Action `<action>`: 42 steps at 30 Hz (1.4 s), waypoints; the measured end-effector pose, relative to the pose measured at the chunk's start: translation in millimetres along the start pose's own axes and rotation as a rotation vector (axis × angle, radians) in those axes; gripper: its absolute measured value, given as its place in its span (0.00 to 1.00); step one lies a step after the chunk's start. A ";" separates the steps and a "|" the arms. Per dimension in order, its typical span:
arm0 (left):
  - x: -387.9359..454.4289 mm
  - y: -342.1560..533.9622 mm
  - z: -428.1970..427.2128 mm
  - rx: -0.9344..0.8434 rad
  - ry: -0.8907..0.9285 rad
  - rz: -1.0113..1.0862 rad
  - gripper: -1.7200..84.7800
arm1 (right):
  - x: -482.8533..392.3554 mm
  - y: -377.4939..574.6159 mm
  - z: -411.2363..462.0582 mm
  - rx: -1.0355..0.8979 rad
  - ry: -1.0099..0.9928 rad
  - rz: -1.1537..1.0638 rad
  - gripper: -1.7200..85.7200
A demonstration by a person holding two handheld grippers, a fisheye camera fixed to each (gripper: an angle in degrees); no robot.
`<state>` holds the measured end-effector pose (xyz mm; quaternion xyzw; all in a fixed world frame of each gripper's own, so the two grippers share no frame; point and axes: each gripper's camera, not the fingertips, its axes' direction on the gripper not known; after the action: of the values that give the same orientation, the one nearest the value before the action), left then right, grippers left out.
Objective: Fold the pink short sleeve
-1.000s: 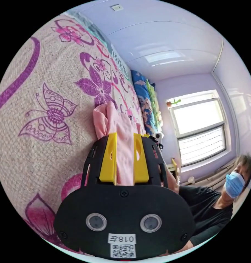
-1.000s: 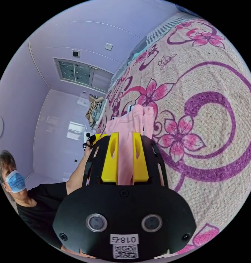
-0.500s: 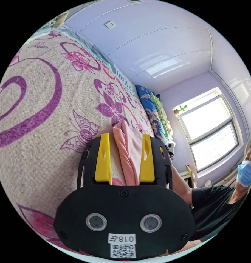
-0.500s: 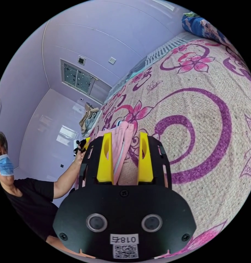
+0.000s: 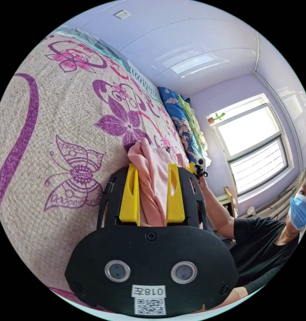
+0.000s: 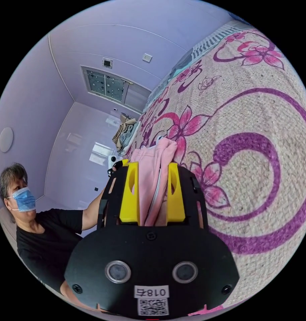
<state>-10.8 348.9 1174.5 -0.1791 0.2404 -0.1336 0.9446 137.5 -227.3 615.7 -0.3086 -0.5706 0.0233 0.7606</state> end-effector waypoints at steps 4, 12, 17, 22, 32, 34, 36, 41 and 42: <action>2.0 1.0 9.9 -0.009 -0.087 -0.057 0.07 | -8.1 -1.8 34.0 -0.103 0.084 -0.013 0.07; 130.5 88.4 -62.3 0.383 -0.078 0.336 0.06 | -137.9 70.7 30.8 0.159 0.139 -0.389 0.04; 219.3 188.5 -174.1 0.659 -0.194 0.479 0.06 | -243.8 106.6 44.9 0.221 0.039 -0.574 0.04; 268.8 267.5 -297.1 0.811 -0.405 0.549 0.06 | -369.3 125.4 135.2 0.107 -0.051 -0.804 0.04; 243.0 262.7 -538.8 0.692 -0.942 0.471 0.07 | -493.8 134.2 414.7 -0.044 -0.179 -0.875 0.04; 210.5 232.7 -564.7 0.649 -0.965 0.443 0.07 | -491.0 128.0 486.6 -0.033 -0.138 -0.821 0.04; 170.4 196.7 -581.9 0.602 -0.977 0.402 0.07 | -482.1 120.5 534.5 -0.012 -0.095 -0.776 0.04; -7.3 93.0 -570.2 0.460 -0.869 0.151 0.07 | -423.8 85.6 668.6 -0.054 0.229 -0.632 0.05; -27.0 86.4 -561.6 0.438 -0.869 0.100 0.07 | -397.6 80.5 699.9 -0.121 0.302 -0.560 0.05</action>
<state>-301.3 281.8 690.0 -0.0037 -0.2016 -0.0486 0.9783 -592.9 -6.4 347.1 -0.1842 -0.5142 -0.2669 0.7939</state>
